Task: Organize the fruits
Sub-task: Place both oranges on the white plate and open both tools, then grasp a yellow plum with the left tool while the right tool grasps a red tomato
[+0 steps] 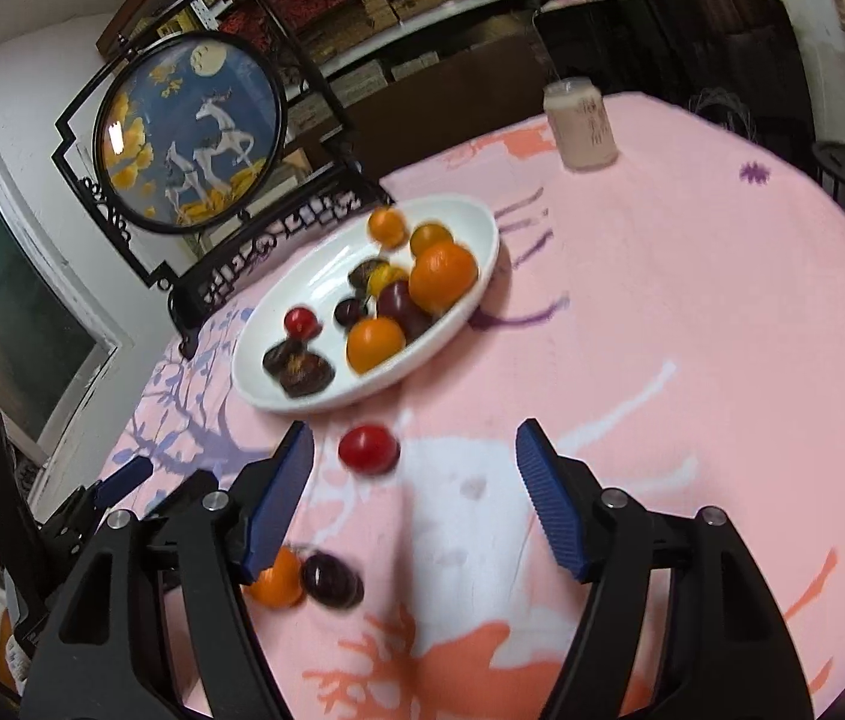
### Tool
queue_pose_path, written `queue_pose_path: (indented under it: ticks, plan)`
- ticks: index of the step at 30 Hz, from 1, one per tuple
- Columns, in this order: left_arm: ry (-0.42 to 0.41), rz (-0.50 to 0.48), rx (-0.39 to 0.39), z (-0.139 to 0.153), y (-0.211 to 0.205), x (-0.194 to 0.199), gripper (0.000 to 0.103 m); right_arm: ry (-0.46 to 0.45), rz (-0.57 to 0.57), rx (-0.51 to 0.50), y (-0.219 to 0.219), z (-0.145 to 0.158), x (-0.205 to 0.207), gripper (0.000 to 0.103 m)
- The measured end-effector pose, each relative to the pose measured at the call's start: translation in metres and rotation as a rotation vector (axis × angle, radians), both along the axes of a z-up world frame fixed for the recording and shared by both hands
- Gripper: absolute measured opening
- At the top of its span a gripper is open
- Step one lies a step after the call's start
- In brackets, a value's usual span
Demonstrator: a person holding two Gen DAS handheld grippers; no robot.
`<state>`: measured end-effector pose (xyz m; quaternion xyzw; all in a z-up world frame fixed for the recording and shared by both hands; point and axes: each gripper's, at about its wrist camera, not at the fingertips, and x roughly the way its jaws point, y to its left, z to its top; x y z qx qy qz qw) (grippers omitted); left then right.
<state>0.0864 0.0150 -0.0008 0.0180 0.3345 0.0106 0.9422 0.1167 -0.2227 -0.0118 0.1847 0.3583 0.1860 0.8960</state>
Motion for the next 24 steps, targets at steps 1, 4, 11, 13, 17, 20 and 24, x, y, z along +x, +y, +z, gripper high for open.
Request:
queue_pose_path:
  ticks: [1,4,11,13,17,20,24]
  plan:
    - [0.003,0.001,-0.004,-0.001,0.001,-0.002,0.098,0.006,0.008,0.0,0.001,-0.001,-0.002,0.07]
    - [0.004,-0.001,-0.009,-0.002,0.0,-0.008,0.098,0.005,0.031,-0.023,0.006,-0.004,-0.01,0.07]
    - [0.008,-0.002,0.007,-0.002,-0.002,-0.008,0.099,-0.013,0.059,-0.074,0.016,-0.004,-0.016,0.07]
    - [0.01,0.013,-0.005,-0.001,0.002,-0.007,0.099,-0.006,0.063,-0.083,0.018,-0.005,-0.015,0.07]
    - [0.025,0.045,-0.043,-0.002,0.012,-0.004,0.099,-0.008,0.054,-0.099,0.019,-0.007,-0.015,0.07]
    - [0.034,0.047,-0.058,-0.003,0.015,-0.002,0.099,-0.014,0.037,-0.102,0.016,-0.006,-0.015,0.07]
    - [0.034,0.041,-0.039,-0.005,0.011,-0.001,0.099,-0.015,0.021,-0.098,0.013,-0.005,-0.015,0.07]
